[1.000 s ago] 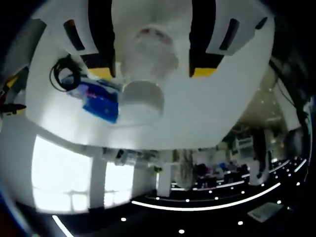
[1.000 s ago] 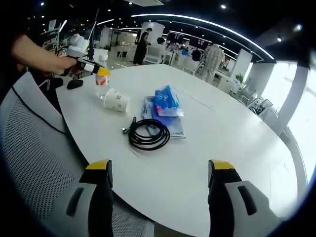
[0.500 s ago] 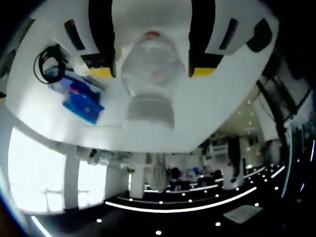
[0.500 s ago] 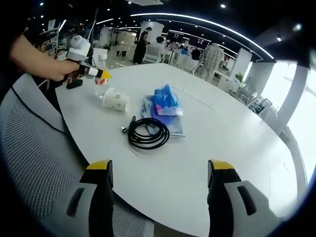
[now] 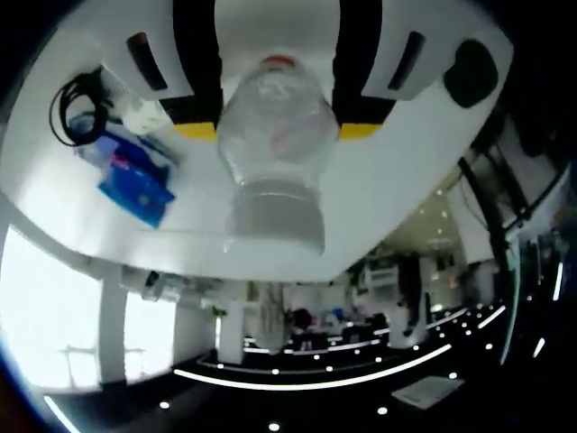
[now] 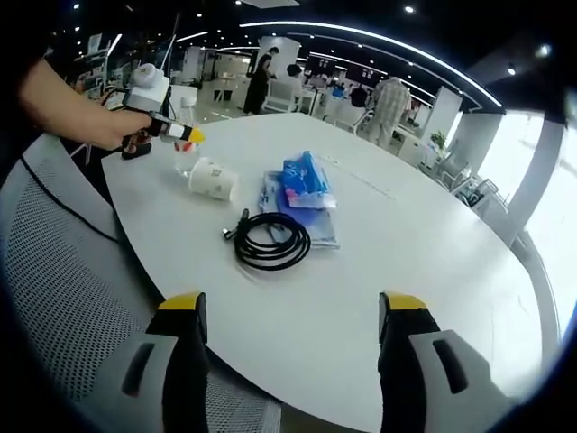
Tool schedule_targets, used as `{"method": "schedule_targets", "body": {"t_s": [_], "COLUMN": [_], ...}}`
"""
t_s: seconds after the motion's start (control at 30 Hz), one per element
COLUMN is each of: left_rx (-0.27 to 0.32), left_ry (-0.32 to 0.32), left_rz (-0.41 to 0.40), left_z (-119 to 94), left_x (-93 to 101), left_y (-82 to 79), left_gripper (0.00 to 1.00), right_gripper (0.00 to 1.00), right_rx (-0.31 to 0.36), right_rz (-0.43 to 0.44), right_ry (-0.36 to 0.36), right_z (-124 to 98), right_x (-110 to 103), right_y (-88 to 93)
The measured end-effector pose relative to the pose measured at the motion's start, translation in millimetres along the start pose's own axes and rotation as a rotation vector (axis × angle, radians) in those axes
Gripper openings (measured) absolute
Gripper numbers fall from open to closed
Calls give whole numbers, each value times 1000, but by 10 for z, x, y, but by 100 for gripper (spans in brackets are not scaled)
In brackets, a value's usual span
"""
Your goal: Arrange the tabletop items into an orderly group along one side of the table until the central work area is clear of visible clutter.
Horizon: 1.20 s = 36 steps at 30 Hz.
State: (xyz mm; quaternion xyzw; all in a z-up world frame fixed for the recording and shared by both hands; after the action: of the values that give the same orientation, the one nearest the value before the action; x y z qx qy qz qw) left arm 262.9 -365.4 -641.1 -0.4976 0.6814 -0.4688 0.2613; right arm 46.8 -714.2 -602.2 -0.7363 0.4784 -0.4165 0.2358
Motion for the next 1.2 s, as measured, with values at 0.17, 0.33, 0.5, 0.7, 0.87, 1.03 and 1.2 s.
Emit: {"method": "schedule_targets", "body": {"t_s": [0.17,0.33,0.5,0.7,0.87,1.03,1.2], "left_rx": [-10,-25,-38,-60,-73,-92,-105], "left_ry": [29,94,166,237,379,445,493], "left_rz": [13,49,85,118,170,200,227], "left_z": [6,13,34,57,103,117,139], "left_x": [-23,-49,-89,-148,-195,-237,-268], "left_y": [-15,-23,-38,-61,-91,-119,-130], "left_gripper": [43,42,41,40,40,40,40], "right_gripper": [77,77,77,77,77,77,76], "right_rx": [-3,-5,-2,2,6,7,5], "right_rz": [-2,-8,-8,-6,-6,-4,-6], "right_ry": [0,0,1,3,5,10,10], "right_z": [0,1,0,-1,-3,-4,-3], "right_x": [-1,-4,-5,-3,-1,6,6], "right_y": [2,0,-3,-6,-7,-6,-7]}}
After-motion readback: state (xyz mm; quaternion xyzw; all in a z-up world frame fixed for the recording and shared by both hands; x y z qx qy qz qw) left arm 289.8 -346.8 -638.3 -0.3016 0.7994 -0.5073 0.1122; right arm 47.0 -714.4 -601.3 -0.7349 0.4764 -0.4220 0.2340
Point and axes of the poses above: the point that each gripper's makers call its tool centre point, and the gripper's own axes: z roughly forward along the fingers, x roughly to its right, y roughly out of its underside, the point moved 9 cm from there along -z, roughly backward along the fingers, and after that the axes turned 12 degrees about y, right-handed, at the moved point
